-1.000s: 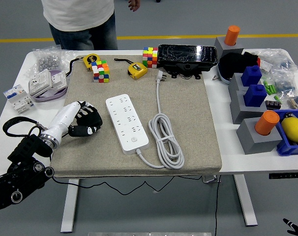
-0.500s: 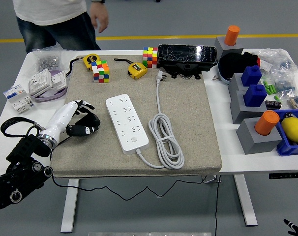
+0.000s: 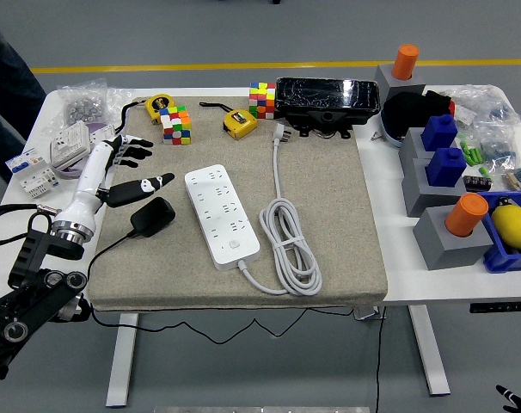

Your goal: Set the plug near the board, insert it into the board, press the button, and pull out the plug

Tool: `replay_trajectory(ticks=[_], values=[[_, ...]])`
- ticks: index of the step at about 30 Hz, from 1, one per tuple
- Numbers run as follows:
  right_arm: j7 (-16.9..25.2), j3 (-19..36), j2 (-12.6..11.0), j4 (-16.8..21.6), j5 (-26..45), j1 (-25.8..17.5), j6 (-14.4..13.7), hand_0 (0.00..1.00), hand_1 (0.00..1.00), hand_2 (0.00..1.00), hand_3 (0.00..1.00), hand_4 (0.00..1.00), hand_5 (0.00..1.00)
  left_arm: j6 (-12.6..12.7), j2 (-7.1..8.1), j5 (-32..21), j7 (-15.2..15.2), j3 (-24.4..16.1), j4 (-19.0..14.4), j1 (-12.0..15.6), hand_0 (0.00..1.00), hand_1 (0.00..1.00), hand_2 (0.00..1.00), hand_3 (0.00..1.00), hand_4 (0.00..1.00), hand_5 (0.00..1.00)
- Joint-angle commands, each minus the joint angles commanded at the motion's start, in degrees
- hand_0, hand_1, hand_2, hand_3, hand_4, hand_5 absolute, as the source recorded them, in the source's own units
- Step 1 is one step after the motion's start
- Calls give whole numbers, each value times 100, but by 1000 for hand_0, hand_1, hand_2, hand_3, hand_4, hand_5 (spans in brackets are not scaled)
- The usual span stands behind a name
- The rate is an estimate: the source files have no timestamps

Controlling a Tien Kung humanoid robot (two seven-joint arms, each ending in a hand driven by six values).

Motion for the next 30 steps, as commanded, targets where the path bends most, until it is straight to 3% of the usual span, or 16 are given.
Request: replay_trajectory(ticks=[4, 16, 30], values=[[3, 64, -11, 18, -30, -6, 3, 581, 672, 685, 617, 980, 521, -7, 3, -416, -109, -135, -174, 13, 446, 466, 514, 551, 805, 286], [6, 287, -76, 27, -126, 12, 4, 581, 672, 685, 618, 979, 521, -21, 29, -705, -153, -327, -621, -23, 442, 460, 512, 550, 785, 287], [1, 124, -84, 21, -134, 146, -24, 579, 672, 685, 617, 979, 521, -43, 142, -774, -144, -596, -773, 42, 437, 463, 511, 549, 781, 298]])
